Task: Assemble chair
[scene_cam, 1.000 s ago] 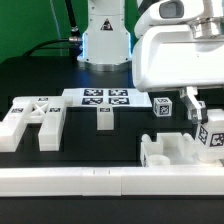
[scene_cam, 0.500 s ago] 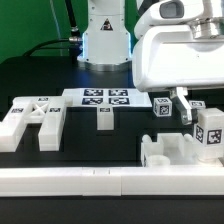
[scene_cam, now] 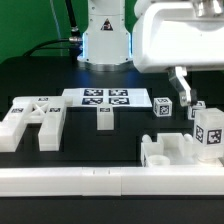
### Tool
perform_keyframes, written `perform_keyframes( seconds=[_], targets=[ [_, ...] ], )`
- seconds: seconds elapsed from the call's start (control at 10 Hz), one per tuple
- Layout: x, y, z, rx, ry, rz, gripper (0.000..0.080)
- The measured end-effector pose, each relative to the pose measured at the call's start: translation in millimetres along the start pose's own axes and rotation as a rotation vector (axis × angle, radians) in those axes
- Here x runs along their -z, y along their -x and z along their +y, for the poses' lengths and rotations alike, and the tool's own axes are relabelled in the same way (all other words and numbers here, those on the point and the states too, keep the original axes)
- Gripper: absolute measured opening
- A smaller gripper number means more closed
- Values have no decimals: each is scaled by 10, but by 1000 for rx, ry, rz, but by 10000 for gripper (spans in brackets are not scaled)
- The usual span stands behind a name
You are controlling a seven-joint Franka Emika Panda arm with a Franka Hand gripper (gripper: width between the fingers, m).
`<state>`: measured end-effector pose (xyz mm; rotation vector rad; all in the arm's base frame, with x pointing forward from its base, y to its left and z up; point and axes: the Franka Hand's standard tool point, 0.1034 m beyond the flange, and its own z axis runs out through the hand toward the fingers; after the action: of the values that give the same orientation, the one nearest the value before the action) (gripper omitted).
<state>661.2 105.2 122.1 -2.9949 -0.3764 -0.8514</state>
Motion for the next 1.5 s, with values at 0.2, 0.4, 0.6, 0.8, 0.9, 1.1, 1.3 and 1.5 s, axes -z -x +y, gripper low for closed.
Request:
perform_keyframes(
  seconds=[0.2,0.4,0.6,0.8,0.9,1.1,1.3,1.5],
  targets=[
    [-22,33,-12,1,-4,-28,649],
    [-41,68,-21,2,-7,-62,649],
    [-110,160,-40,1,-26,-233,649],
    [-158,172,-50,3,-39,-358,649],
    [-173,215,-53,3,-45,-425,649],
    [-235,206,-52,3,-46,-442,649],
    [-256,234,-52,3,-46,-445,649],
    [-260,240,-48,8,-47,-446,649]
  ],
)
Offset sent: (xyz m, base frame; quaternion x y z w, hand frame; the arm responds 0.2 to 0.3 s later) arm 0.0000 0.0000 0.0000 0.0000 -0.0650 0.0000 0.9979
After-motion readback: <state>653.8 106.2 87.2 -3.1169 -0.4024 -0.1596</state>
